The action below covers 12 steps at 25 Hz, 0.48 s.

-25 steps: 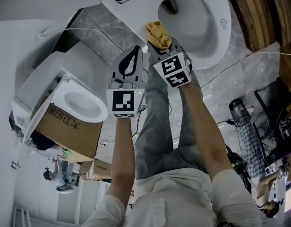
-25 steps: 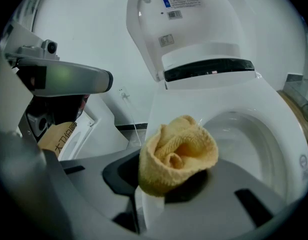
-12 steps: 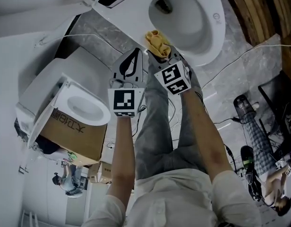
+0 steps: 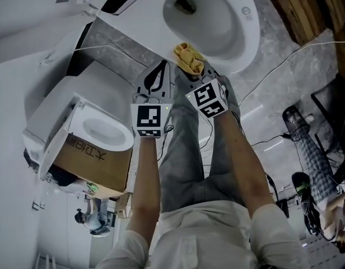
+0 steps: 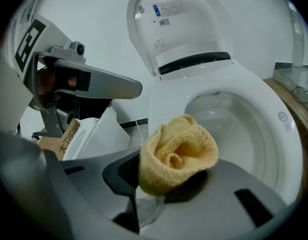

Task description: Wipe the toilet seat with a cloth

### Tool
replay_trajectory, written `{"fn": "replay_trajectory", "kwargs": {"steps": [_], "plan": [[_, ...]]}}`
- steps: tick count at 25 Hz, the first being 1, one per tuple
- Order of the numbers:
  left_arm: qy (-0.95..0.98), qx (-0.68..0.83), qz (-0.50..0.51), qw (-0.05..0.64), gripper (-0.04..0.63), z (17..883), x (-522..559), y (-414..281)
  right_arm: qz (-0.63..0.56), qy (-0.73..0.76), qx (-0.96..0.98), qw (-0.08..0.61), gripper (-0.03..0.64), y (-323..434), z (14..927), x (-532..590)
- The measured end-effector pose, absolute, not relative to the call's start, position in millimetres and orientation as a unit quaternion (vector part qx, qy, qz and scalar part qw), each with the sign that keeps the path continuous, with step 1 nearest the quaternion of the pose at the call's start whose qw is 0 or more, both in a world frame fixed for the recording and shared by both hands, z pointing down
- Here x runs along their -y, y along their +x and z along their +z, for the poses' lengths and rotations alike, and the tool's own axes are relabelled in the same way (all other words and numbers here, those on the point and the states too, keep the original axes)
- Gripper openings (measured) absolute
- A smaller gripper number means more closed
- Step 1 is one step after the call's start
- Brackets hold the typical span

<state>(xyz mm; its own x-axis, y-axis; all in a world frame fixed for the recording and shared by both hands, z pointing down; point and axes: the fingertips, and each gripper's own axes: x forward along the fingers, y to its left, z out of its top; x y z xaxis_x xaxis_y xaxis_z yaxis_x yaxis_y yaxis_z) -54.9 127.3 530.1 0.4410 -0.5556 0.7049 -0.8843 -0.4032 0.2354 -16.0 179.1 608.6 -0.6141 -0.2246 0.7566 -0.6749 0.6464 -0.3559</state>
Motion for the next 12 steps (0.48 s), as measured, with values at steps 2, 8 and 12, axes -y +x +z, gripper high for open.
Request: {"fn": "replay_trajectory", "kwargs": {"steps": [2,8,12], "plan": [[0.794,0.447,0.276,0.306,0.014,534,-131,-49,0.328,0.272,0.836,0.347,0.095,-9,609,-184],[0.802,0.423,0.288,0.308,0.014,538,-136,-29,0.342,0.283,0.825,0.349,0.095,14,610,-198],[0.808,0.41,0.293,0.305,0.014,537,-136,-17,0.351,0.292,0.819,0.348,0.094,32,611,-206]]}}
